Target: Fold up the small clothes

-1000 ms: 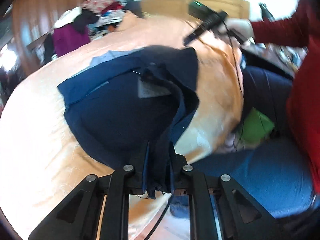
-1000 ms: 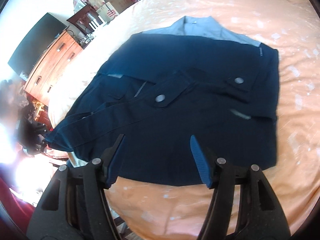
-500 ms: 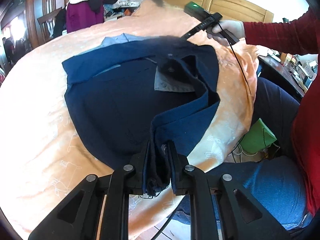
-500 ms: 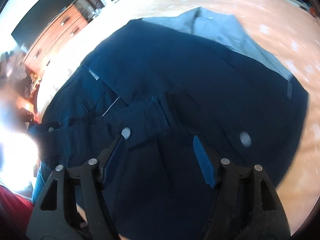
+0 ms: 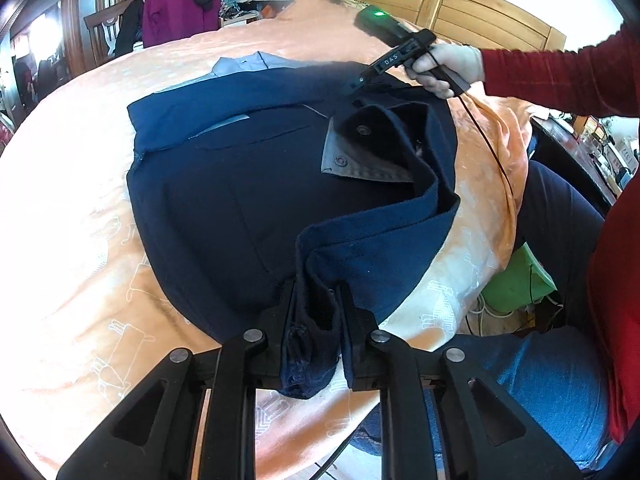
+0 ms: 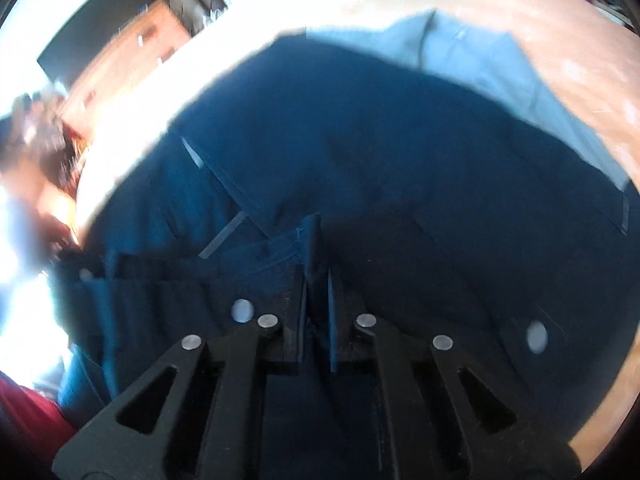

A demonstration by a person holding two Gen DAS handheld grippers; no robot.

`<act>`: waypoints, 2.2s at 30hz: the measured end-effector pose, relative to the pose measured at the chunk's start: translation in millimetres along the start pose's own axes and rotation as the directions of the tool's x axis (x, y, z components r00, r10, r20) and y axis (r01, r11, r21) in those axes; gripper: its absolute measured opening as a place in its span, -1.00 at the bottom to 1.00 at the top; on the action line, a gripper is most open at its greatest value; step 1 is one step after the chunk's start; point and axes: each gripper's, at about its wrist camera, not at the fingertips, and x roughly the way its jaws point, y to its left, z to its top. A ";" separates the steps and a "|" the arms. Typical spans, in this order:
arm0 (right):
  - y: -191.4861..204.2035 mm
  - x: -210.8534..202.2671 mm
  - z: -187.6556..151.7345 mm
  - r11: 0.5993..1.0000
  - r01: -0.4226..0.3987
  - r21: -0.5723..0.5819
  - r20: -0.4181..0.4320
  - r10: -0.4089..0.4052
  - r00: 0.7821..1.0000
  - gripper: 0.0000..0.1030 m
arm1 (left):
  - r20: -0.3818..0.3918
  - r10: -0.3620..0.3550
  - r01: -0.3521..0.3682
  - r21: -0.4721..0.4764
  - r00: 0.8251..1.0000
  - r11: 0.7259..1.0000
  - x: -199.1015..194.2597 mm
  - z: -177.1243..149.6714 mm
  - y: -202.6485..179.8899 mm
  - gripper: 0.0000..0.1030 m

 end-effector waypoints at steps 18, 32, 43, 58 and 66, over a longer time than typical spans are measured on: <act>8.1 -218.3 -46.8 0.985 0.084 0.150 0.476 -0.147 0.867 -0.87 | 0.188 0.110 -0.109 -0.018 0.976 0.994 -48.2 77.4 15.9 -0.79; -199.4 -138.1 -40.6 0.880 0.029 0.474 0.374 -0.231 0.898 -0.85 | 0.052 0.279 -0.270 -0.135 0.959 0.953 128.1 276.5 203.3 -0.70; -210.3 -116.1 -51.9 0.887 0.029 0.461 0.372 -0.222 0.901 -0.84 | -0.056 0.303 -0.308 -0.218 0.951 0.926 200.8 243.2 237.8 -0.65; -255.6 -84.4 -66.8 0.839 -0.101 0.535 0.355 -0.115 0.928 -0.86 | 0.098 0.280 -0.217 -0.415 0.955 0.884 160.2 225.7 279.1 -0.58; -250.4 -83.8 -66.6 0.845 -0.079 0.529 0.352 -0.134 0.926 -0.85 | -0.083 0.098 -0.117 -0.272 0.992 0.955 200.7 266.0 260.1 0.04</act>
